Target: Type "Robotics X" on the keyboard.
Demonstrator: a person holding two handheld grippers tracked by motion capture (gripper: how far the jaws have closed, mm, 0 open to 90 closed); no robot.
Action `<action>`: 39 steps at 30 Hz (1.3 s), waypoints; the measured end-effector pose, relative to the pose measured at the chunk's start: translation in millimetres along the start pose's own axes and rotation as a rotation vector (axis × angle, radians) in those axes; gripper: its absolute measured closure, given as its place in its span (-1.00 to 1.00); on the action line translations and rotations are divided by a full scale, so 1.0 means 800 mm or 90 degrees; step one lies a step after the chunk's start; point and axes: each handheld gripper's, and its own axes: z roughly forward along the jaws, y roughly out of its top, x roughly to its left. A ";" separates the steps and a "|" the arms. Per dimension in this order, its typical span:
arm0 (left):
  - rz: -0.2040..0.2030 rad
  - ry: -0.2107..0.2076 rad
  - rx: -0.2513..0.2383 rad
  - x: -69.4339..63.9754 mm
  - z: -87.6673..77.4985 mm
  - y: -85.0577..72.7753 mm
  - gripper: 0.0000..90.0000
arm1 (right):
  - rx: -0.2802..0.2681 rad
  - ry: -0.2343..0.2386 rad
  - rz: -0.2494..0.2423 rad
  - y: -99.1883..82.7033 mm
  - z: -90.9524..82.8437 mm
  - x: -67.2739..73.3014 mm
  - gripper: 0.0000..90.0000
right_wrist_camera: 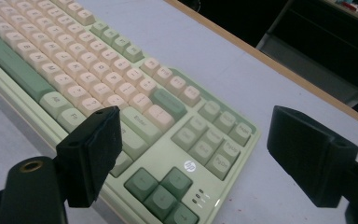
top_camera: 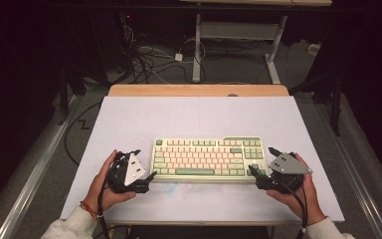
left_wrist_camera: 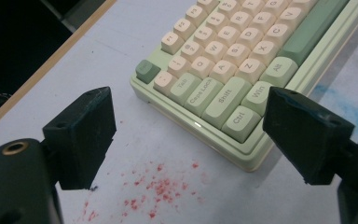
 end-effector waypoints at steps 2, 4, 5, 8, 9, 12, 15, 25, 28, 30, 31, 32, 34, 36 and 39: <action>-0.003 -0.001 0.002 0.001 -0.001 -0.003 -0.64 | 0.001 -0.004 0.009 -0.005 -0.001 -0.003 -0.60; -0.006 -0.002 0.003 0.003 -0.001 -0.007 -0.64 | 0.002 -0.007 0.012 -0.009 -0.002 -0.007 -0.60; -0.005 -0.002 0.007 0.004 -0.001 -0.009 -0.64 | 0.003 -0.008 0.017 -0.011 -0.003 -0.008 -0.60; -0.008 -0.001 0.016 0.007 -0.001 -0.015 -0.64 | 0.006 -0.011 0.023 -0.018 -0.004 -0.012 -0.60; -0.008 0.001 0.018 0.008 0.000 -0.017 -0.64 | 0.007 -0.012 0.025 -0.020 -0.004 -0.014 -0.60; -0.016 -0.002 0.023 0.013 0.000 -0.024 -0.64 | 0.009 -0.015 0.032 -0.026 -0.004 -0.018 -0.60; -0.024 -0.004 0.027 0.016 -0.001 -0.031 -0.64 | 0.012 -0.018 0.038 -0.031 -0.004 -0.022 -0.60; -0.044 -0.020 0.065 0.016 0.004 -0.057 -0.64 | 0.035 -0.029 0.055 -0.058 -0.004 -0.025 -0.59; -0.038 -0.018 0.066 0.012 0.003 -0.059 -0.64 | 0.045 -0.025 0.072 -0.067 -0.004 -0.024 -0.59; -0.046 -0.025 0.063 0.011 0.003 -0.060 -0.64 | 0.050 -0.026 0.070 -0.070 -0.004 -0.023 -0.59; -0.048 -0.025 0.064 0.011 0.003 -0.060 -0.64 | 0.050 -0.025 0.072 -0.071 -0.003 -0.024 -0.59; -0.048 -0.025 0.065 0.011 0.003 -0.061 -0.64 | 0.048 -0.027 0.075 -0.071 -0.003 -0.024 -0.59; -0.042 -0.026 0.066 0.009 0.004 -0.060 -0.64 | 0.043 -0.030 0.074 -0.069 -0.005 -0.024 -0.59; -0.041 -0.024 0.060 0.009 0.004 -0.059 -0.64 | 0.037 -0.033 0.072 -0.069 -0.006 -0.024 -0.59; -0.039 -0.024 0.056 0.009 0.001 -0.059 -0.64 | 0.031 -0.034 0.081 -0.068 -0.008 -0.024 -0.59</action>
